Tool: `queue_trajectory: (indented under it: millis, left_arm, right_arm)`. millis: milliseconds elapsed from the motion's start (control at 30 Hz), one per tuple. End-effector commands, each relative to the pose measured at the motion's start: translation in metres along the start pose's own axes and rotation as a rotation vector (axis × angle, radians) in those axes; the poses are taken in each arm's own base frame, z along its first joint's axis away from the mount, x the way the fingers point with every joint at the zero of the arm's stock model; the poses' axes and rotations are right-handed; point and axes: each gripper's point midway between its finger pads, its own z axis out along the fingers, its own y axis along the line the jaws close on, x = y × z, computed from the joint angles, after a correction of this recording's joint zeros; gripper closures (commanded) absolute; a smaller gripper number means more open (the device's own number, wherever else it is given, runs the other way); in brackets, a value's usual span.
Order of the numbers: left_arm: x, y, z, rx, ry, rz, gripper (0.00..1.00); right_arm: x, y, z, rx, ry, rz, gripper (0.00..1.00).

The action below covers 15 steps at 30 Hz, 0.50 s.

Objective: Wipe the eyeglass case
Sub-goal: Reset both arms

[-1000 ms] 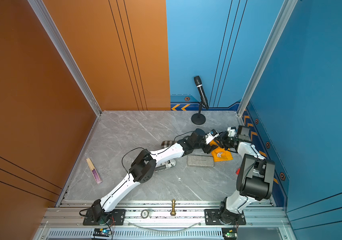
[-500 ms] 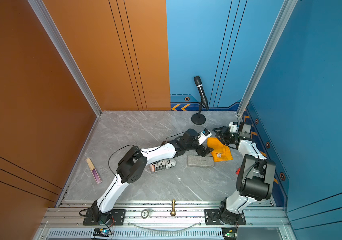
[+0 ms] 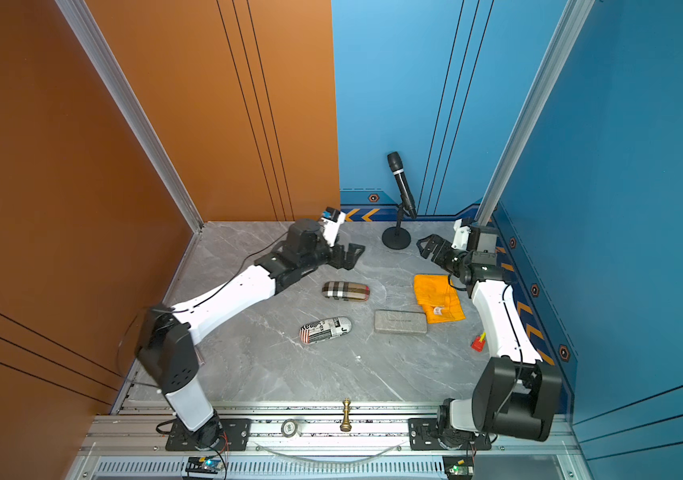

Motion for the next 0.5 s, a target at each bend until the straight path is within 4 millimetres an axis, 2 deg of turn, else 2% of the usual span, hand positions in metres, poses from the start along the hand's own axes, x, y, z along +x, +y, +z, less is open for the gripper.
queue_trajectory:
  millis: [0, 67, 100, 200, 233, 267, 300, 367, 467]
  left_arm:
    - [0.033, 0.094, -0.047, -0.333, 0.083, -0.020, 0.02]
    - [0.045, 0.139, -0.086, -0.486, 0.061, -0.027, 0.02]
    - [0.045, 0.155, -0.101, -0.545, 0.019, -0.019, 0.02]
    - [0.083, 0.202, -0.147, -0.711, -0.048, -0.020, 0.02]
    - [0.094, 0.211, -0.157, -0.738, -0.070, -0.016, 0.02]
    - [0.108, 0.218, -0.166, -0.758, -0.090, -0.018, 0.02]
    - [0.116, 0.222, -0.171, -0.764, -0.108, -0.015, 0.02]
    - [0.135, 0.222, -0.173, -0.767, -0.100, 0.053, 0.02]
    - [0.160, 0.232, -0.171, -0.808, -0.051, 0.079, 0.02]
  right_arm:
    - [-0.015, -0.007, -0.034, 0.191, -0.222, -0.287, 0.00]
    - [-0.009, -0.006, -0.045, 0.249, -0.327, -0.421, 0.00]
    - [-0.002, -0.011, -0.045, 0.260, -0.333, -0.431, 0.00]
    - [0.024, -0.033, -0.040, 0.250, -0.314, -0.391, 0.01]
    - [0.034, -0.040, -0.037, 0.236, -0.350, -0.394, 0.00]
    - [0.034, -0.040, -0.038, 0.221, -0.413, -0.403, 0.00]
    - [0.041, -0.049, -0.036, 0.246, -0.434, -0.406, 0.01]
    - [0.053, -0.071, -0.031, 0.312, -0.451, -0.383, 0.00]
    - [0.071, -0.087, -0.013, 0.322, -0.418, -0.370, 0.00]
